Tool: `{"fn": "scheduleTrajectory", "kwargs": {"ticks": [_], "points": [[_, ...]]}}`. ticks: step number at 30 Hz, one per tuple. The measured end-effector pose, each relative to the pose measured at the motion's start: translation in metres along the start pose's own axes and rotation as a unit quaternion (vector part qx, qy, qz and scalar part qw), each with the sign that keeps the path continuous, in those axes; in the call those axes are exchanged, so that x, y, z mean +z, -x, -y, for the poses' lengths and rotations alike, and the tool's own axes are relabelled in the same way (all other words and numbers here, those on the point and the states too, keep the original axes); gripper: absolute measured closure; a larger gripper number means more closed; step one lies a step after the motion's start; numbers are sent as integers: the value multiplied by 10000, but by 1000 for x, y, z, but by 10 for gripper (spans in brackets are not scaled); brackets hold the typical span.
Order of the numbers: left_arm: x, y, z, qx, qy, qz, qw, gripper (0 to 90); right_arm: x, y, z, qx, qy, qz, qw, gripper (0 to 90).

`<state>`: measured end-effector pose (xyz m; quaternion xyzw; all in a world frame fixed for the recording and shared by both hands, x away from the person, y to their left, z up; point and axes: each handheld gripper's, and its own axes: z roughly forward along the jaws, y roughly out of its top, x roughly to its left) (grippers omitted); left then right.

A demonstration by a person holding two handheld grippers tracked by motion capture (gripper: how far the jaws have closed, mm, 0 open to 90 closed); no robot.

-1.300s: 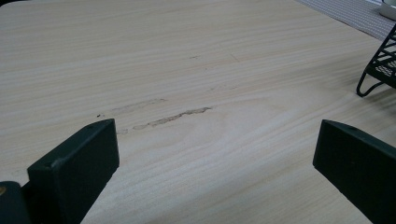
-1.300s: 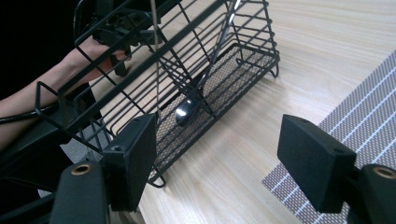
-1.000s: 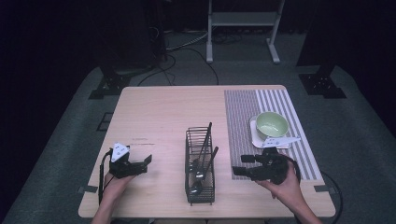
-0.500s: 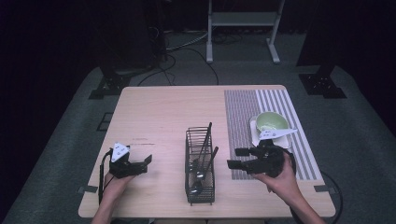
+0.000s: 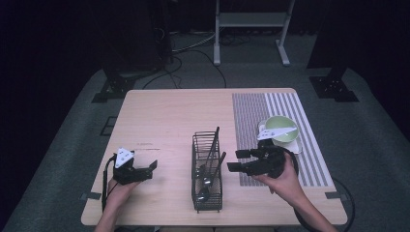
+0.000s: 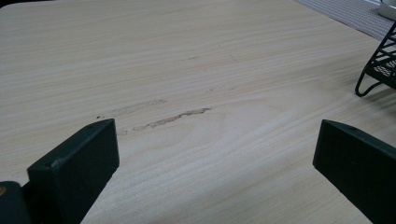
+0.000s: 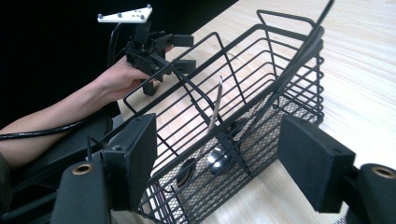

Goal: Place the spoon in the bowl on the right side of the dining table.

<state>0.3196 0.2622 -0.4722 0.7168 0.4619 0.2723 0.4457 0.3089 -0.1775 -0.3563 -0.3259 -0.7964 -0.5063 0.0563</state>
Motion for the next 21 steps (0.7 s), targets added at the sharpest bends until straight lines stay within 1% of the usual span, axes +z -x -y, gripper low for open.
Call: {"fn": "scheduleTrajectory", "kwargs": {"ticks": [1,2,8,12,13,16,18,21], "points": [[0,0,0,0,0,0,10000,0,0,0,0,0,0,0,10000,280],[0,0,0,-5,-2,2,10000,0,3,-1,-2,-50,-32,-26,10000,303],[0,0,0,0,3,1,10000,0,10,-2,-6,-82,-106,-64,9999,321],[0,0,0,-6,6,0,10000,0,16,-3,-11,-127,-191,-110,9997,382],[0,0,0,-6,6,0,10000,0,16,-3,-11,-127,-191,-110,9997,382],[0,-1,0,-10,11,-3,10000,0,19,-2,-13,-144,-240,-129,9995,419],[0,-1,0,-17,9,-6,10000,0,22,-2,-15,-167,-284,-124,9994,455],[0,-1,0,-21,13,-5,10000,0,24,-3,-16,-145,-343,-90,9993,476]]}}
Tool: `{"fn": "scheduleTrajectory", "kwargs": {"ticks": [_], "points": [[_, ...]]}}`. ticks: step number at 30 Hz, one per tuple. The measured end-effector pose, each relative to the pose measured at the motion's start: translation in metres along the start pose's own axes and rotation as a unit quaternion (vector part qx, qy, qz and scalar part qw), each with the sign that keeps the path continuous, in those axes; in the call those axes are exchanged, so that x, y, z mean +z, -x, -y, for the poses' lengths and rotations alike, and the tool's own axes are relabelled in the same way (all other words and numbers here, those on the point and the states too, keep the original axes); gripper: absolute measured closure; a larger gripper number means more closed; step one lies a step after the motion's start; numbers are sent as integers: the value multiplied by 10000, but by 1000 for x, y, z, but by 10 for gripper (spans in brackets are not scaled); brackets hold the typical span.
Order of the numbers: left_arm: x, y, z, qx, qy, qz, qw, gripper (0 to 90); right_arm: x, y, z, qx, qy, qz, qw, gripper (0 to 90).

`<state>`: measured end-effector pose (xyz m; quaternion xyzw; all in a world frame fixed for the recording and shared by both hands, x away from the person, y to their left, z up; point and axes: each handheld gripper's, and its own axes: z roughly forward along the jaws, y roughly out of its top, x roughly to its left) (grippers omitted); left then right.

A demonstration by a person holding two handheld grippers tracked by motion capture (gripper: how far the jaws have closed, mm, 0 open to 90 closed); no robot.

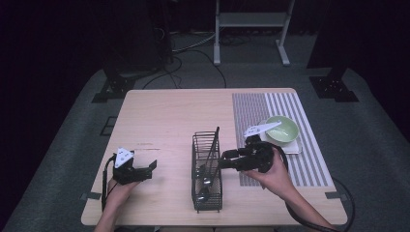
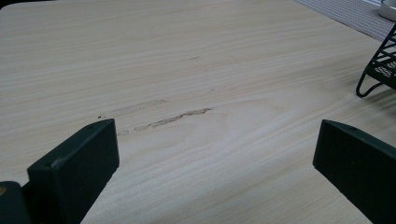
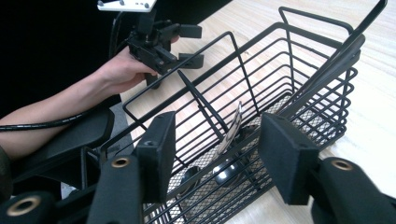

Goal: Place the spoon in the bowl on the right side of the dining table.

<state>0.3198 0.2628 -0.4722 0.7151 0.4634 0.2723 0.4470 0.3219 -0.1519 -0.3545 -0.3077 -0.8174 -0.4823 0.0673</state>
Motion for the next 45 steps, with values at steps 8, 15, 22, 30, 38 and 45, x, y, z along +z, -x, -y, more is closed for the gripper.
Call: {"fn": "scheduleTrajectory", "kwargs": {"ticks": [8,15,22,30,38,45], "points": [[0,0,0,21,-5,4,10000,0,3,0,-1,27,-106,90,9999,674],[0,0,0,6,4,-4,10000,0,2,2,-3,145,-64,94,9998,880],[0,0,0,14,7,-10,10000,0,-5,1,-4,274,15,31,9996,886],[0,0,0,19,9,-16,10000,0,-14,-2,-7,327,88,43,9994,886],[0,0,0,26,6,-15,10000,0,-24,-4,-11,402,184,49,9990,886],[0,0,0,35,-4,-12,10000,0,-33,-8,-18,431,299,22,9986,886]]}}
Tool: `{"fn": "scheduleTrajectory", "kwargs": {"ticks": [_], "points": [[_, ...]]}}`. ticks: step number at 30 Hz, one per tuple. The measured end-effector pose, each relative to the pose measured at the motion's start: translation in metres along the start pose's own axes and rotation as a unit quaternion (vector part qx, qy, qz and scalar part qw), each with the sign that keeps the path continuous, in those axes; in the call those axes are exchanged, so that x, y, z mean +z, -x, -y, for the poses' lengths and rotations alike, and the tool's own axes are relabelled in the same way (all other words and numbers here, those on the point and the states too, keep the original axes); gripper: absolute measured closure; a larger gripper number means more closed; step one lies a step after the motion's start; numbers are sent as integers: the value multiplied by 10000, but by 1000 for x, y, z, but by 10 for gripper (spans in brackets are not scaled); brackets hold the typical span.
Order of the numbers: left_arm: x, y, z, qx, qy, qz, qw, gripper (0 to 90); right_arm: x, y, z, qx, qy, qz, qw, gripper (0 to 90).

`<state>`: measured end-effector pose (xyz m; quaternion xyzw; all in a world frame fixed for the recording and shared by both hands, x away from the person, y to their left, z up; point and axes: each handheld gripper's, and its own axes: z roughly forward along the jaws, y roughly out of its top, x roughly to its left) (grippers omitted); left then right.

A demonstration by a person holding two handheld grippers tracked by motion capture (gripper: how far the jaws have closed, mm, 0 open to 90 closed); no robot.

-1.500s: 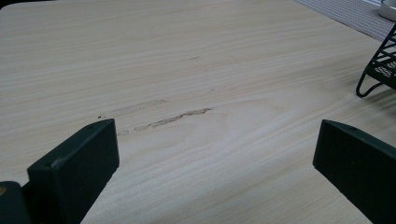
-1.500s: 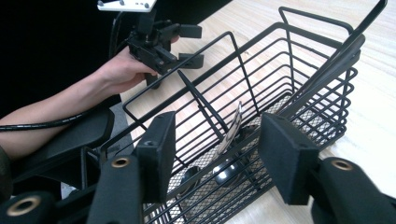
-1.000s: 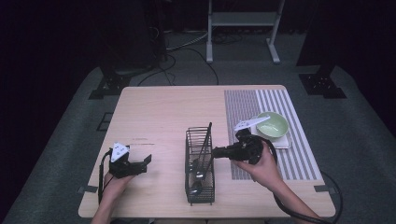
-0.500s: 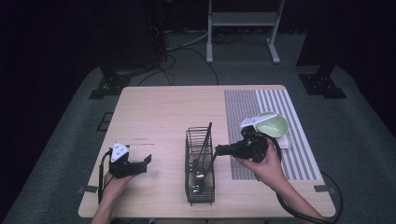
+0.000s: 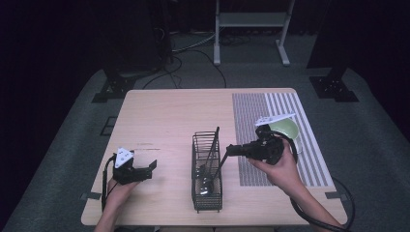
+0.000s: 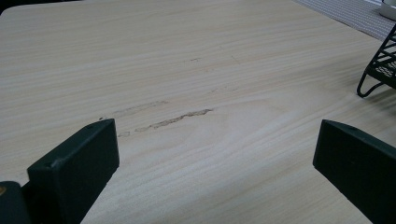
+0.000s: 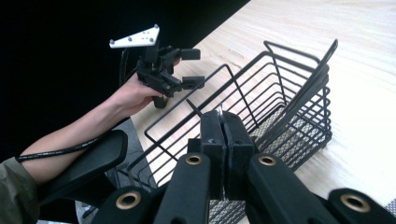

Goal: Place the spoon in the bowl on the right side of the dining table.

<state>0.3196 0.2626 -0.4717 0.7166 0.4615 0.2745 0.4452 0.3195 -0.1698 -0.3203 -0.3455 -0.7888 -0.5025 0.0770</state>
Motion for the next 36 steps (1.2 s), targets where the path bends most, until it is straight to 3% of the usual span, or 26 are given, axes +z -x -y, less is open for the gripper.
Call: {"fn": "scheduleTrajectory", "kwargs": {"ticks": [36], "points": [[0,0,0,10,4,-6,10000,0,-37,-7,-22,163,447,-67,9988,886]]}}
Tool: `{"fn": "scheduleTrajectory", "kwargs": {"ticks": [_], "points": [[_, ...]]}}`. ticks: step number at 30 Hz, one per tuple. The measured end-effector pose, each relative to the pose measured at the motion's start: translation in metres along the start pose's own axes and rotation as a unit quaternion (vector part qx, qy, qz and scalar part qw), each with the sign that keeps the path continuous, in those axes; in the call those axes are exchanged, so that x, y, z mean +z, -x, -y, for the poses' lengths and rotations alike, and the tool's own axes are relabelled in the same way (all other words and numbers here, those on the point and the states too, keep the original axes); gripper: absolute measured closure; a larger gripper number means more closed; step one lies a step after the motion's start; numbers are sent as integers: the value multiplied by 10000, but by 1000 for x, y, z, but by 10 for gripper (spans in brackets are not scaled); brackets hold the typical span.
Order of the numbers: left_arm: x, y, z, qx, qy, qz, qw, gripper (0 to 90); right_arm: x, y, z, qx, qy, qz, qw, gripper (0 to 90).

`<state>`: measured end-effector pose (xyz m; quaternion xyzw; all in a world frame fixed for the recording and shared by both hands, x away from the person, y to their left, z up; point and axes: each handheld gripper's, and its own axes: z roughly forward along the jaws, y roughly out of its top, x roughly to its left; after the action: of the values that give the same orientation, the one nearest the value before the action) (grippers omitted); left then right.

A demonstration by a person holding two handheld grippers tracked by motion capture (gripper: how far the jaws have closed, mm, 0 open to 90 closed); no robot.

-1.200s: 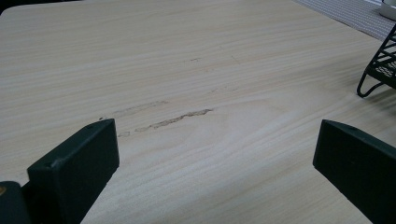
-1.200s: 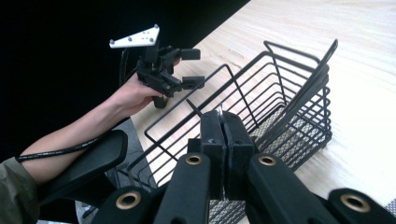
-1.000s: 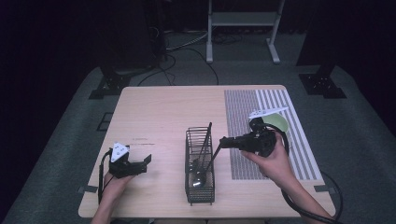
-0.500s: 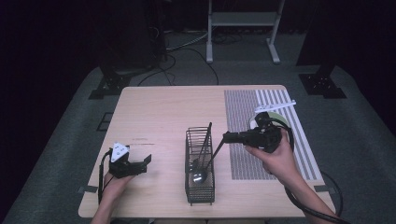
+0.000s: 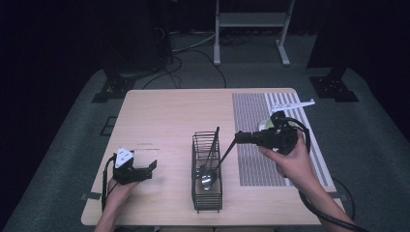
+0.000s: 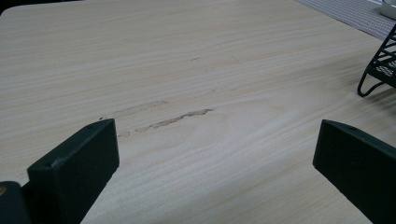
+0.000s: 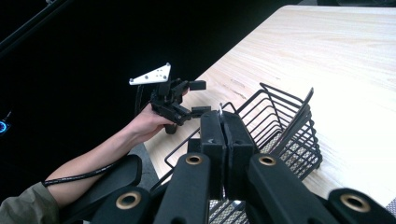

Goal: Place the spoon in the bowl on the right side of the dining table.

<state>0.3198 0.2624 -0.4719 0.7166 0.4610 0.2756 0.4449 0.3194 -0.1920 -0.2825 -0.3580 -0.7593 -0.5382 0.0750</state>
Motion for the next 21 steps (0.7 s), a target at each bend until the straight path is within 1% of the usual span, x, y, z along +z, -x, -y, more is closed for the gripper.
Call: {"fn": "scheduleTrajectory", "kwargs": {"ticks": [7,10,13,21], "points": [[0,0,0,-5,1,-3,10000,0,-5,1,-2,-22,55,6,10000,887],[0,0,0,-4,-3,-3,10000,0,-8,1,-3,7,95,3,10000,887],[0,0,0,-5,-2,-5,10000,0,-11,2,-3,1,117,47,9999,887],[0,0,0,-4,-6,-9,10000,0,-22,6,-3,123,201,78,9997,887]]}}
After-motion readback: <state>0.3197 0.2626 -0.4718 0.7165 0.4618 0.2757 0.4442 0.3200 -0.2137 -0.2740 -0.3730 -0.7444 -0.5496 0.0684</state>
